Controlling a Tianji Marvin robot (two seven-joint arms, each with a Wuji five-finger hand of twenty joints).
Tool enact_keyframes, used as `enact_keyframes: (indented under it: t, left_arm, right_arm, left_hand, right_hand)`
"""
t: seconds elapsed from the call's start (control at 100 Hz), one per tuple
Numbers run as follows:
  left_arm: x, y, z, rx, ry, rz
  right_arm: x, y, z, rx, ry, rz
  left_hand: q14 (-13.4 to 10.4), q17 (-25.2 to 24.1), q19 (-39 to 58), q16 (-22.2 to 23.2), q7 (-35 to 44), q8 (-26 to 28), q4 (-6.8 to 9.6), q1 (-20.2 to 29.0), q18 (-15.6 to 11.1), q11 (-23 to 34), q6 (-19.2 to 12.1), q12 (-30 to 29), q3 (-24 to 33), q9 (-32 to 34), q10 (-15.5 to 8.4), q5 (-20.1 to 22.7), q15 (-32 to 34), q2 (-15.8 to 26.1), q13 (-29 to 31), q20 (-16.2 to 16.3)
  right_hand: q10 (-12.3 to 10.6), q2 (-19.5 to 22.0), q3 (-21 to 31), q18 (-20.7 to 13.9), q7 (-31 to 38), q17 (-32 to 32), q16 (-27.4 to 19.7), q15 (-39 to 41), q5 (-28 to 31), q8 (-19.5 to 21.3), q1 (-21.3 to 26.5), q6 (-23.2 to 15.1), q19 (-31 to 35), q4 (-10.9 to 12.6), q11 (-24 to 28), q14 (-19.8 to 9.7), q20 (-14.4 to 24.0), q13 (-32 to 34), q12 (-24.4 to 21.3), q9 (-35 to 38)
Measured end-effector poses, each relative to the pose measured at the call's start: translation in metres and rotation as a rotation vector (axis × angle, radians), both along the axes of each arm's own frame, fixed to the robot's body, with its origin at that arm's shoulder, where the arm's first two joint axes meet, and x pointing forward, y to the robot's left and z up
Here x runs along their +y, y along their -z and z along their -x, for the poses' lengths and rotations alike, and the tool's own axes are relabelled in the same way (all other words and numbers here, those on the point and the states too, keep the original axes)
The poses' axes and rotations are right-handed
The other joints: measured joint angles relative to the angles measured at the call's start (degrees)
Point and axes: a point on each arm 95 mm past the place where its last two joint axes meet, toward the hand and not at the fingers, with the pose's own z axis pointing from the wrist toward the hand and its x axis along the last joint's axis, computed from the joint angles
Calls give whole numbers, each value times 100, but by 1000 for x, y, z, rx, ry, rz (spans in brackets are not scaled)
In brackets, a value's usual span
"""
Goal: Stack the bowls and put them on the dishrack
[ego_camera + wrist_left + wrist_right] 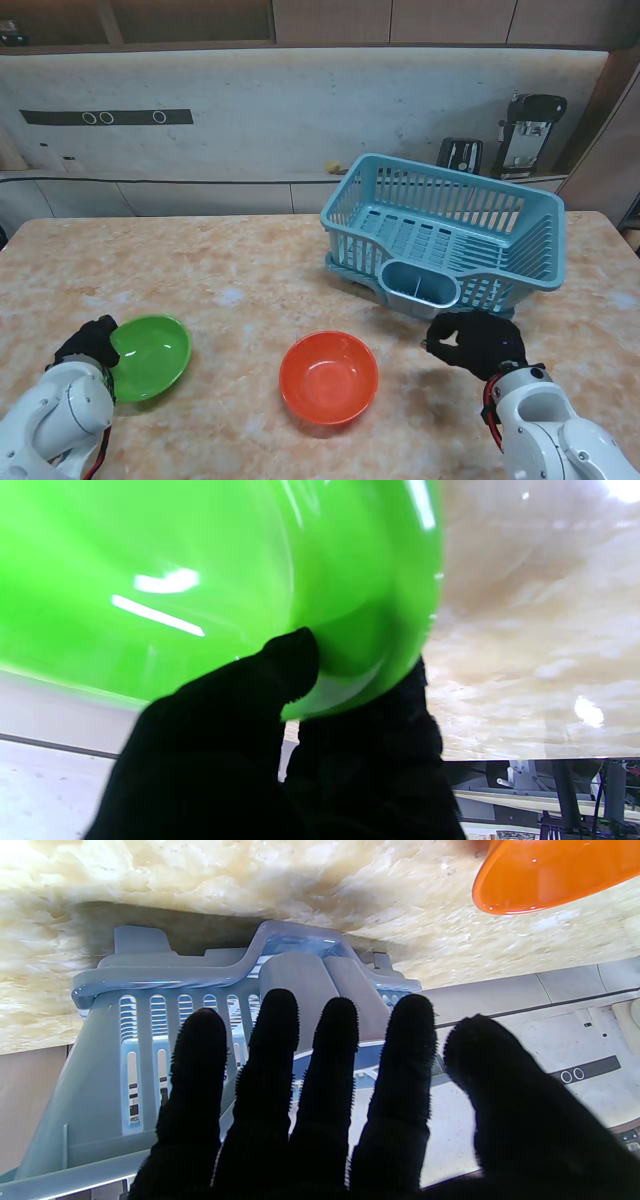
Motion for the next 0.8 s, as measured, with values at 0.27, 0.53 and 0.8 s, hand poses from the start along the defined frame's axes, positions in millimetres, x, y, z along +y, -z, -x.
enact_keyframes:
  t: [0.27, 0.53, 0.8]
  left_arm:
    - [-1, -4, -3, -77, -4, -1]
    - [-2, -15, -6, -190, 18, -16]
    - [-6, -38, -7, -291, 61, -27]
  right_arm:
    - [0, 0, 0, 0, 0, 0]
    - [0, 0, 0, 0, 0, 0]
    - [0, 0, 0, 0, 0, 0]
  left_hand:
    - [205, 274, 118, 569, 1334, 1508, -10, 69, 143, 275, -289, 1513, 512, 752, -58, 225, 125, -173, -5, 160]
    - [341, 468, -12, 1047, 2226, 2323, -550, 58, 348, 385, -894, 2130, 1001, 1739, -667, 743, 204, -431, 21, 754]
    - [342, 563, -314, 1323, 2420, 2724, -734, 57, 405, 723, -1224, 2131, 1097, 2120, -1057, 1071, 294, -637, 172, 1677]
  right_hand:
    - [0, 0, 0, 0, 0, -8, 0, -1, 0, 0, 0, 0, -3, 0, 0, 0, 0, 0, 0, 0]
    - [0, 0, 0, 0, 0, -10, 0, -2, 0, 0, 0, 0, -5, 0, 0, 0, 0, 0, 0, 0]
    - [0, 0, 0, 1, 0, -10, 0, -3, 0, 0, 0, 0, -5, 0, 0, 0, 0, 0, 0, 0]
